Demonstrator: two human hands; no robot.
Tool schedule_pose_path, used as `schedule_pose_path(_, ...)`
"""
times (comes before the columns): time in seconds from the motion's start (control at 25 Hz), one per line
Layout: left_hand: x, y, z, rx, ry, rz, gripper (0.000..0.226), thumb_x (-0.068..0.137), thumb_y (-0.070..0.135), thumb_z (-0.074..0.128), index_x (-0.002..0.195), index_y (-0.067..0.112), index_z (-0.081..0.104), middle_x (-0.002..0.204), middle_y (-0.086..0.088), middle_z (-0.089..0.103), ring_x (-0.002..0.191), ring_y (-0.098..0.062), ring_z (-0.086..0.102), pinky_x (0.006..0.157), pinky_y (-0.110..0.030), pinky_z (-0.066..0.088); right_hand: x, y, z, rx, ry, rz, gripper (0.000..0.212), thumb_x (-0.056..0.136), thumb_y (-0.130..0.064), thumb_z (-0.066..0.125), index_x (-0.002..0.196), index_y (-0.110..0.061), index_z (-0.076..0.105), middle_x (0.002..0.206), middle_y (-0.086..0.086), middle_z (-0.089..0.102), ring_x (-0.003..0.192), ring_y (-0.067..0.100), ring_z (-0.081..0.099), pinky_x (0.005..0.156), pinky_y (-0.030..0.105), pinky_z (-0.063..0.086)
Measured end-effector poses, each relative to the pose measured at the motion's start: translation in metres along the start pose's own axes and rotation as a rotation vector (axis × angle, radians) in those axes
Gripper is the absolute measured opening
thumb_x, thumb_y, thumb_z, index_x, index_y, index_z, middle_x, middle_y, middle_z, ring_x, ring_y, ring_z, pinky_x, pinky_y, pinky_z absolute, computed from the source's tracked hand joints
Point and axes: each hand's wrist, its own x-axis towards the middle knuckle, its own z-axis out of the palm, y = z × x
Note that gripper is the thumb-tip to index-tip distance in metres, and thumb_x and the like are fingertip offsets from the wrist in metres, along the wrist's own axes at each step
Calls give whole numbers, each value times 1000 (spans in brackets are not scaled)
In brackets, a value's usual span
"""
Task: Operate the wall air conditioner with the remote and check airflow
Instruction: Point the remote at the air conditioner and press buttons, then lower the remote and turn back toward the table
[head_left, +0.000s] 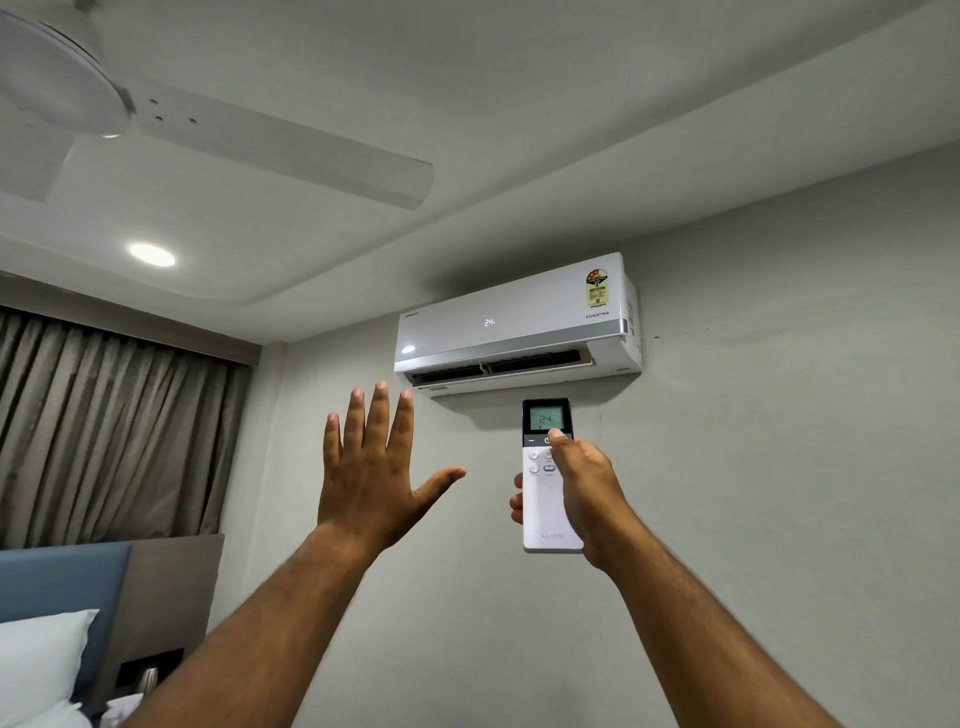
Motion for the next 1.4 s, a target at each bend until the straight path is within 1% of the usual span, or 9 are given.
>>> schedule_pose_path(0.16,-2,0,2,-91,-51,-58,102,76,86,14,153,19,7,163,-11,5,150,-30,1,119,-50,6,-3,3,9,21,-8,13,41,103,-47,45,107,-7,55,85,24,71,60,36,70,61,46,63)
schedule_pose_path(0.28,3,4,-3,-379,-99,-182,88,83,77,28,145,15,36,156,-12,34,143,-27,30,113,-44,29,-9,6,26,43,-9,-12,37,103,-46,44,102,-12,56,73,15,74,57,29,71,55,38,61)
schedule_pose_path(0.4,2,4,-10,-656,-96,-302,51,92,57,45,115,17,66,126,-6,64,115,-20,58,95,-35,44,-15,14,55,59,-42,-24,34,104,-45,42,97,-16,56,75,11,75,57,22,70,56,35,60)
schedule_pose_path(0.48,-6,-3,-17,-779,-133,-396,33,93,49,52,84,22,70,96,1,72,89,-20,69,84,-38,52,-20,26,76,31,-66,-10,33,104,-45,41,96,-17,57,86,11,74,67,23,70,65,34,56)
schedule_pose_path(0.6,-29,-24,-25,-908,-234,-530,26,92,41,59,83,22,74,87,2,76,68,-16,71,66,-35,57,-30,50,108,-5,-86,33,33,104,-45,39,95,-20,58,86,2,69,69,18,63,63,28,49)
schedule_pose_path(0.84,-102,-78,-45,-863,-310,-742,14,92,24,63,85,20,74,79,-2,76,57,-12,67,49,-25,52,-67,110,178,32,-209,196,31,105,-41,39,92,-23,59,83,0,69,66,14,63,58,25,47)
schedule_pose_path(1.12,-224,-143,-67,-715,-328,-1082,14,93,22,59,91,13,70,80,-5,73,61,-17,66,55,-31,56,-141,202,246,-13,-399,452,31,101,-35,41,91,-17,63,88,9,72,70,22,64,63,30,49)
schedule_pose_path(1.28,-319,-171,-76,-648,-375,-1295,15,94,20,57,92,10,69,81,-4,73,58,-14,67,56,-31,56,-211,268,262,-61,-500,613,25,95,-20,40,85,-16,62,80,3,71,63,16,61,55,26,41)
schedule_pose_path(1.4,-388,-182,-81,-602,-401,-1426,15,95,19,57,93,9,68,83,-5,74,59,-14,68,53,-29,55,-261,318,266,-86,-489,681,21,93,-15,48,100,-15,68,98,5,76,78,18,68,62,28,48)
